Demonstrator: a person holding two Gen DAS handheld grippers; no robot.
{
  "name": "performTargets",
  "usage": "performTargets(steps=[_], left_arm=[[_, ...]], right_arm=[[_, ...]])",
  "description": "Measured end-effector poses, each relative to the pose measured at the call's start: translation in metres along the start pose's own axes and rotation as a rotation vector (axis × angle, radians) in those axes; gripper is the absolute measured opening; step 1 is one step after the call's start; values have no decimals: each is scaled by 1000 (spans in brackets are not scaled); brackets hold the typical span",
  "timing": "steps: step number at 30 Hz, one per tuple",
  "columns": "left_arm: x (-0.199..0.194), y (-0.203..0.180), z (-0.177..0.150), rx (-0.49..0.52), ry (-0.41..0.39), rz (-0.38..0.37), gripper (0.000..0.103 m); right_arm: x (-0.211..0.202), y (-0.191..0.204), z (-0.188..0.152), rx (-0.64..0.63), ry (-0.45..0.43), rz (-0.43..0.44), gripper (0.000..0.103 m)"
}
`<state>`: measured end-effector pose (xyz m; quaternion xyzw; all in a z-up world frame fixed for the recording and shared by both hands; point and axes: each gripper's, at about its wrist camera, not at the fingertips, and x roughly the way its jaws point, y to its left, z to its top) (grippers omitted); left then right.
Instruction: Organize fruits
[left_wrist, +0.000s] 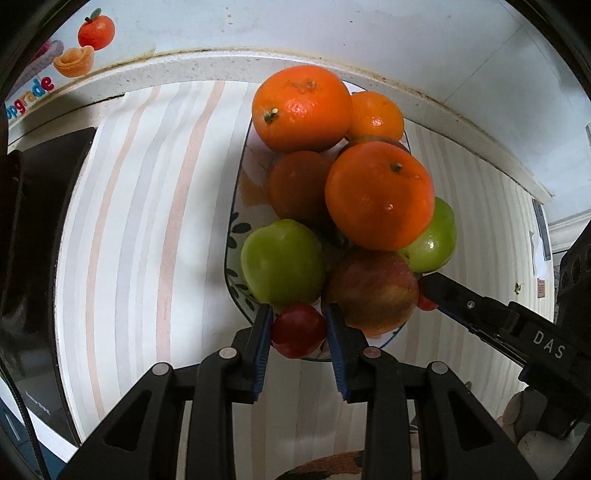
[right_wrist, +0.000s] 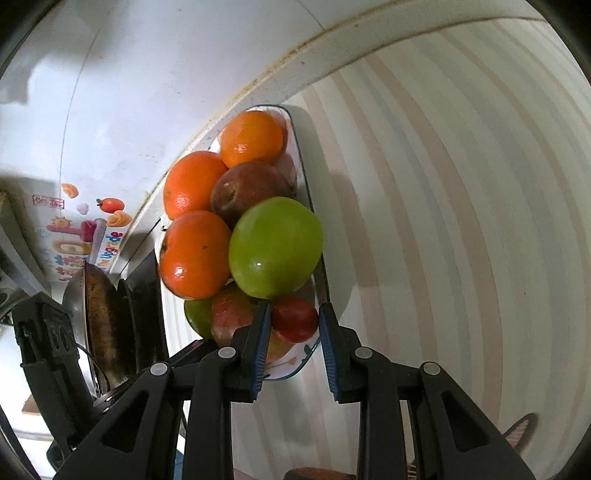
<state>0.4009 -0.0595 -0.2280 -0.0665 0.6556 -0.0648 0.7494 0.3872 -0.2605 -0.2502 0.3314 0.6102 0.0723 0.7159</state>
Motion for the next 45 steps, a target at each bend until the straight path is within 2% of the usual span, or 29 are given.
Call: performTargets(steps=[4, 7, 9, 10, 12, 13, 14, 16, 21, 22, 24, 31, 39, 45], left_arm=[[4, 6, 1, -36, 15, 5, 32], [3, 11, 2, -69, 17, -3, 34], [-1, 13, 1, -81, 10, -17, 39], [-3, 13, 2, -81, 7, -14, 45], [-12, 12, 0, -78, -11, -14, 54], [-16, 12, 0, -76, -20, -11, 62], [-21, 12, 0, -72, -29, 1, 76], [-31, 10, -2, -55, -50, 25, 88], [-52, 7, -12, 4, -99, 142, 90], [-56, 7, -15, 11, -106, 157, 95], [-66, 6, -20, 14, -120, 161, 96], [-109, 4, -33, 24, -224, 202, 96], [-167, 3, -58, 28, -334, 184, 96], [-208, 7, -99, 47, -389, 151, 96]], right_arm=[[5, -4, 2, 9, 11, 2, 30], [7, -7, 3, 20, 21, 10, 41], [6, -8, 4, 21, 28, 18, 53], [5, -7, 4, 21, 30, 19, 60], [2, -7, 4, 13, 33, 17, 66], [-1, -6, 3, 5, 30, 3, 73], [-5, -5, 2, -8, 23, -15, 83], [-17, 2, -2, -61, -6, -87, 92], [-45, 30, -22, -247, -100, -352, 97], [-50, 35, -25, -275, -112, -373, 97], [-61, 45, -34, -322, -135, -420, 97], [-106, 70, -53, -397, -230, -459, 97], [-152, 94, -86, -422, -303, -440, 98], [-198, 109, -130, -407, -381, -418, 98]])
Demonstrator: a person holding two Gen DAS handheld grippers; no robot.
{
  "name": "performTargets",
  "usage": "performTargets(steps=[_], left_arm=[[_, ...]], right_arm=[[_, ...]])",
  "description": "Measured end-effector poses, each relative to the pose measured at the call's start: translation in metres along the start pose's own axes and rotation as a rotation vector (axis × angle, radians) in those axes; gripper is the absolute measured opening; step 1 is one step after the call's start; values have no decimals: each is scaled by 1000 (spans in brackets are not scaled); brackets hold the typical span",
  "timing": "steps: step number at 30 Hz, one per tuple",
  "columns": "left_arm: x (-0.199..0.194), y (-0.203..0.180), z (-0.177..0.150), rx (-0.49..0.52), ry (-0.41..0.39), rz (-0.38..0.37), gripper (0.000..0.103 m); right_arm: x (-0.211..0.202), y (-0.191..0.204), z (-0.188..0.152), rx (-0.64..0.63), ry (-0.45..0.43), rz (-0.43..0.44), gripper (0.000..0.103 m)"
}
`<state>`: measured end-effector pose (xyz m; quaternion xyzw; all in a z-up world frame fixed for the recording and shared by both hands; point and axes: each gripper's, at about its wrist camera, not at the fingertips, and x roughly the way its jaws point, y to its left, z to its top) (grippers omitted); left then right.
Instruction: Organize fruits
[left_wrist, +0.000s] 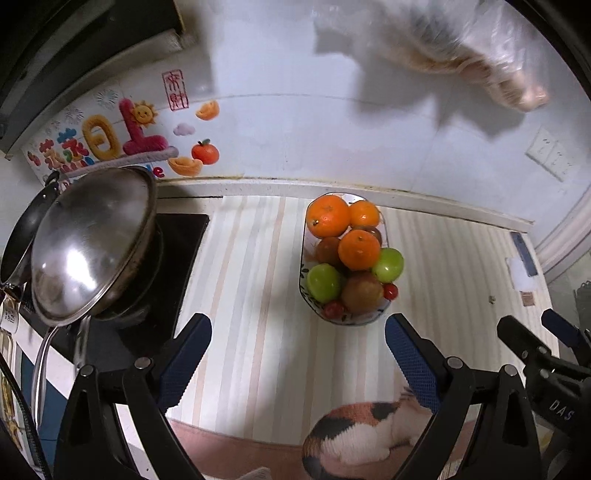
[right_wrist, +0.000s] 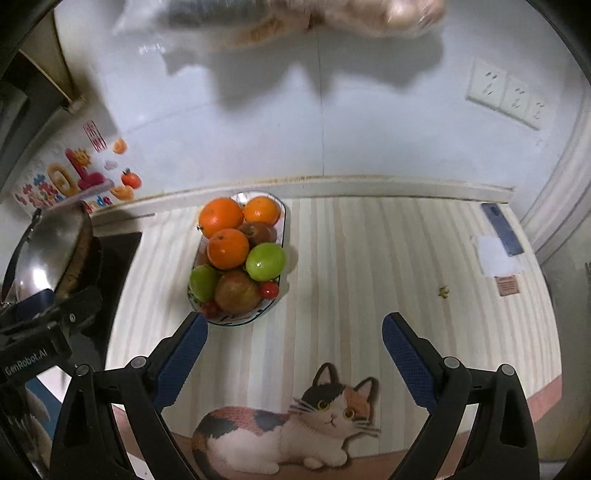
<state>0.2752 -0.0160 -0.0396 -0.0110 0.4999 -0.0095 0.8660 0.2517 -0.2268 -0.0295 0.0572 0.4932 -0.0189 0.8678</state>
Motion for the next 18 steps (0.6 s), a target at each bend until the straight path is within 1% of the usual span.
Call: performTargets(steps=[3, 4, 9, 16, 18], left_arm=[[-25, 4, -13, 12, -34, -8, 96], [-39, 7, -19, 17, -53, -15, 96], [-82, 19, -42, 36, -104, -35, 96], [-138, 36, -82, 61, -156, -45, 96], [-152, 38, -92, 69, -165, -46, 96]], right_arm=[[-39, 7, -15, 4, -47, -10, 98], [-51, 9, -20, 3, -62, -15, 98], [-113, 30, -56, -5, -125, -38, 98], [-184, 50, -102, 9, -190, -66, 98], [-199, 53, -111, 10, -200, -67, 98]])
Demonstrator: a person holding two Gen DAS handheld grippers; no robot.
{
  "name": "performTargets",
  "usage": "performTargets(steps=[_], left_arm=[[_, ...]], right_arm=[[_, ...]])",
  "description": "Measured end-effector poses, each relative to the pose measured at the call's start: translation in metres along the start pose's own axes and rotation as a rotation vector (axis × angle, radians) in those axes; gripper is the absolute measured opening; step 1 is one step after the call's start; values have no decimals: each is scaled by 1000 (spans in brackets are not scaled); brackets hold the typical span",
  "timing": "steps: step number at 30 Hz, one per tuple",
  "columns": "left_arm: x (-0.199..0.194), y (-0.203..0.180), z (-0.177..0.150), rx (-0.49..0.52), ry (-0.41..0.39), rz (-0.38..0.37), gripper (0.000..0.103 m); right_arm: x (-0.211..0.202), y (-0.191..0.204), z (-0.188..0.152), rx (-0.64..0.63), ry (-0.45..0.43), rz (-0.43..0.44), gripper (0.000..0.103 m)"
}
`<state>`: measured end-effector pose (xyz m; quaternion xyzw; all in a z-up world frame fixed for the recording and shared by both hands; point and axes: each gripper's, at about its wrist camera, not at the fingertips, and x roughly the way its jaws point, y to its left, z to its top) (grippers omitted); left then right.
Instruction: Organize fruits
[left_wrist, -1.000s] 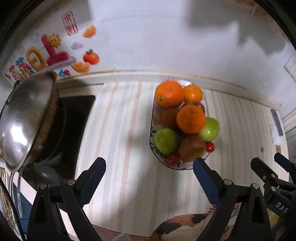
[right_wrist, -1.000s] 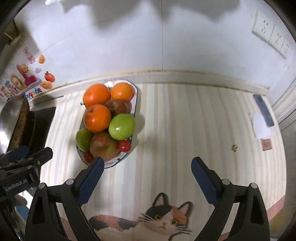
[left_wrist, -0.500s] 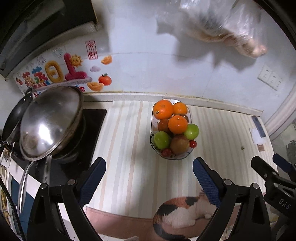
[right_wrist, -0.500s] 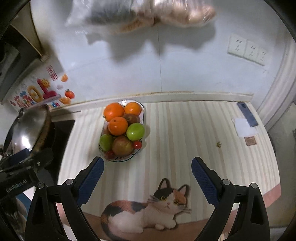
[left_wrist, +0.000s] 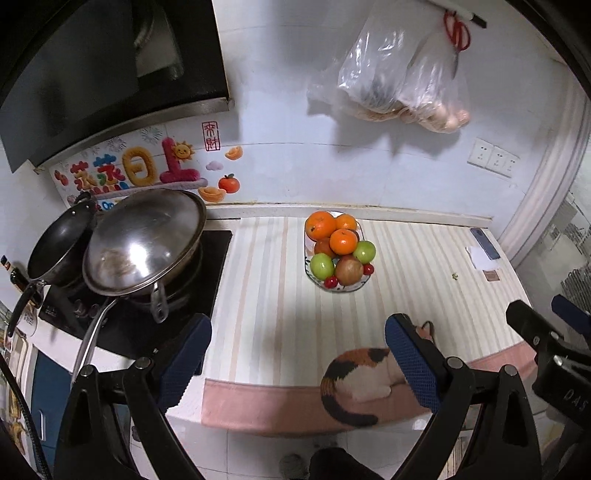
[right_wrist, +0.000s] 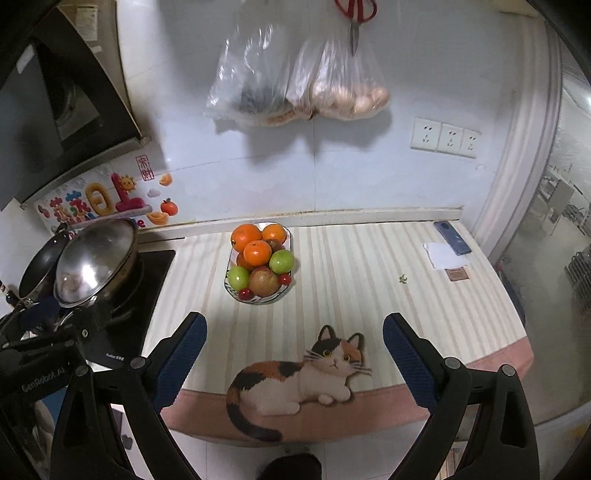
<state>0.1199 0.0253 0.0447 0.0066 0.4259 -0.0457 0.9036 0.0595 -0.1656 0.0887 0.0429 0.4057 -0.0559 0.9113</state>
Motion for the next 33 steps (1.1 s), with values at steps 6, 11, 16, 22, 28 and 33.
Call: performTargets(steps=[6, 11, 16, 22, 28, 33], left_arm=[[-41, -3, -18, 12, -47, 5, 96], [-62, -4, -26, -13, -73, 18, 96], [-71, -6, -31, -19, -73, 26, 96], [-72, -12, -33, -20, -80, 41, 96], [-55, -14, -26, -21, -71, 47, 102], [-29, -15, -16, -33, -57, 72, 102]], right_arm=[[-46, 4, -18, -7, -38, 16, 99], [-66, 5, -29, -17, -50, 49, 99], [-76, 2, -35, -26, -46, 77, 99], [-76, -5, -36, -14, -38, 103, 101], [-59, -8, -23, -22, -40, 92, 102], [-30, -4, -7, -28, -27, 83, 103]])
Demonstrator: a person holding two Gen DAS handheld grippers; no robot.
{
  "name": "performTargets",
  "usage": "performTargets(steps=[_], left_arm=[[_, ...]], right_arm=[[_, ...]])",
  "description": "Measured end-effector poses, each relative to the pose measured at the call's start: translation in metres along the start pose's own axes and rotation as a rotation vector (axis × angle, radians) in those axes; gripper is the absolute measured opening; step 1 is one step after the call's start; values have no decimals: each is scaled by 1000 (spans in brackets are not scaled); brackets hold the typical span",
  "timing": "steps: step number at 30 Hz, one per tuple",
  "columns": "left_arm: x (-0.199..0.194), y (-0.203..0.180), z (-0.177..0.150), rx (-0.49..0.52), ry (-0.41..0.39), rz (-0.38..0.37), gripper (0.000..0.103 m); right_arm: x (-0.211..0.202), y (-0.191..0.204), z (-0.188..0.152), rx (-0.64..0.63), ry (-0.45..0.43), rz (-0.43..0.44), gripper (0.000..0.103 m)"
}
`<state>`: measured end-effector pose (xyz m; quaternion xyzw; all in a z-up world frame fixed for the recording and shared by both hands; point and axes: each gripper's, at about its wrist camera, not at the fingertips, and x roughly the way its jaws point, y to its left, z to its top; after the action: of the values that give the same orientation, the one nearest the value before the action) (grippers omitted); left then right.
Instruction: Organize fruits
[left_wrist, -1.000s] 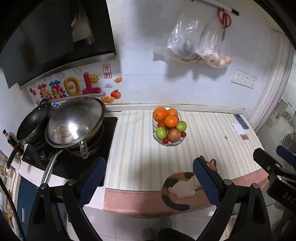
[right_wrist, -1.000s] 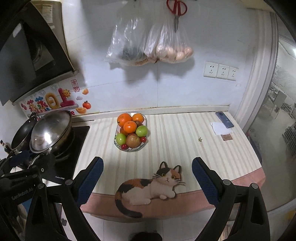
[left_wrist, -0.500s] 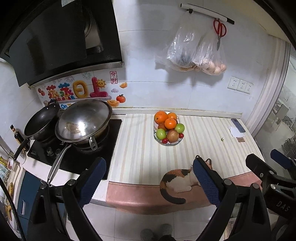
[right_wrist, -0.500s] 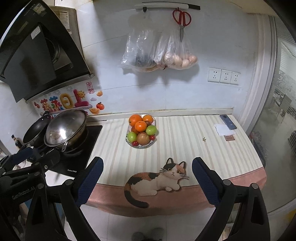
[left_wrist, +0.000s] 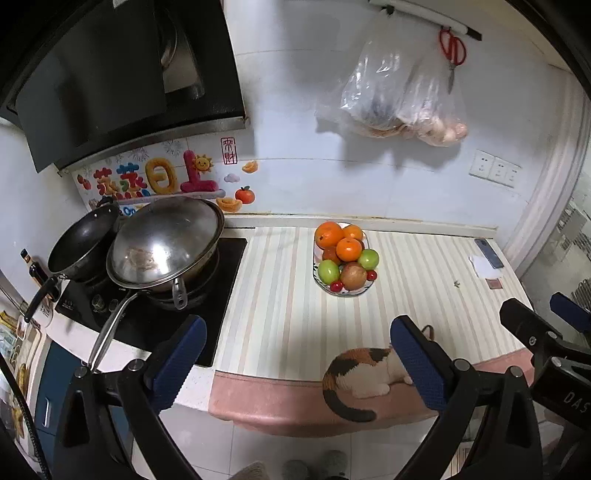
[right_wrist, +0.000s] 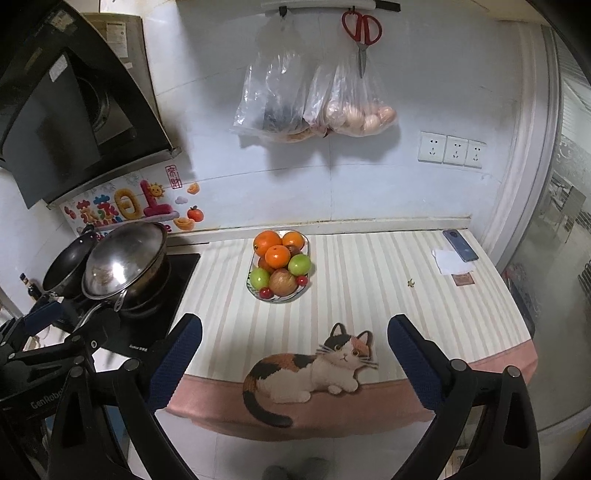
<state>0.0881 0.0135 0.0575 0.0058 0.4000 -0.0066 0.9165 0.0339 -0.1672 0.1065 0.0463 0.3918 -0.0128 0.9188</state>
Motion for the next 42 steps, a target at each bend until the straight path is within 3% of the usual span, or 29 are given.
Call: performTargets(steps=[13, 21, 42], left_arm=[[69, -1, 31, 8, 64, 36, 102], [95, -5, 42, 11, 84, 29, 102], [99, -4, 42, 11, 100, 36, 102]], right_arm=[[95, -4, 27, -8, 86, -38, 103], [129, -9, 32, -11, 125, -61, 103], [135, -8, 34, -25, 124, -61, 103]])
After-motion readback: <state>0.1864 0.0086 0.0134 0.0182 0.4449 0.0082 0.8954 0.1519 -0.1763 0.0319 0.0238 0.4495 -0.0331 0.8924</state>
